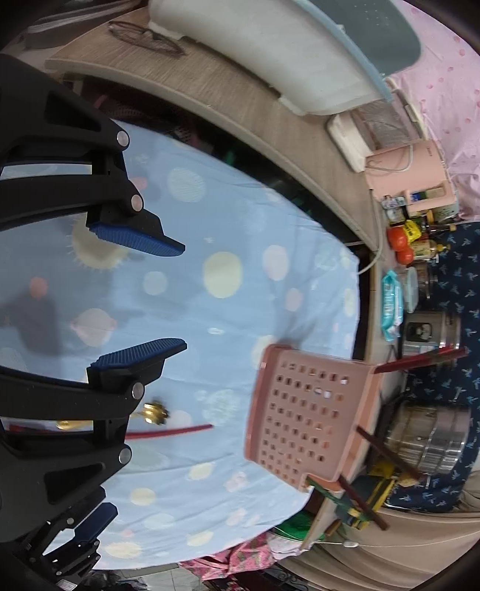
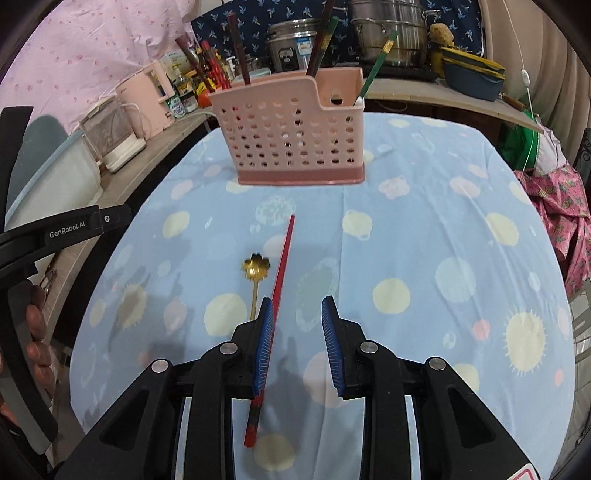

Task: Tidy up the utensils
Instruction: 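Move both grippers back over the red chopstick and gold spoon, then grasp the red chopstick with right gripper while left gripper grasps the gold spoon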

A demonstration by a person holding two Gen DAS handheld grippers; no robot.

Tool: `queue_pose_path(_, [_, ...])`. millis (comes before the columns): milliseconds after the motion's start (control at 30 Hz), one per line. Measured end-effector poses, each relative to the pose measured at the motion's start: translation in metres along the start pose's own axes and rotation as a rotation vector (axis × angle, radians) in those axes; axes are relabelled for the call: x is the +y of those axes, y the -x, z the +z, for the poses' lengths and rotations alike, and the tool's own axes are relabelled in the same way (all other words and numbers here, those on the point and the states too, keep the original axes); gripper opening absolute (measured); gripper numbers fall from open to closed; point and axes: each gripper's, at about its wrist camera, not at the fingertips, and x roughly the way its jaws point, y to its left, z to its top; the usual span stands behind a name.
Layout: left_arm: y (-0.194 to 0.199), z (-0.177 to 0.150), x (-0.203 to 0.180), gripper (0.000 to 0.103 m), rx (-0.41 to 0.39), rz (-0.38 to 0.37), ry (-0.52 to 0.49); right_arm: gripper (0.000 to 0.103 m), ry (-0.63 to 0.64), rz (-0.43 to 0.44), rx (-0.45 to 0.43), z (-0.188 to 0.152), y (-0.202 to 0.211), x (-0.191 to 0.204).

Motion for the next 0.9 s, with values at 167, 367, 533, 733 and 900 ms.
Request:
queue_pose_path(167, [-0.014,-0.024,0.000,0.044,0.066,0.002,-0.001,0.027,0.044,0.020,0.084,-0.026,-0.016,0.010])
queue_pose_path(367, [-0.020,-0.043,-0.007,0.044,0.103,-0.004,-0.020,0.025,0.064,0.047,0.147,-0.048,-0.025,0.020])
queue_pose_path(533, [-0.022,-0.049,-0.009,0.044,0.119,-0.012,-0.026,0.024,0.095,0.053,0.178,-0.058,-0.028,0.029])
queue_pose_path(733, [-0.022,-0.051,-0.010,0.044,0.123,-0.018,-0.031,0.022,0.095,0.046,0.189,-0.061,-0.031,0.029])
queue_pose_path(900, [-0.022,-0.053,-0.013,0.044,0.124,-0.018,-0.040,0.014,0.083,0.033,0.189,-0.061,-0.033,0.026])
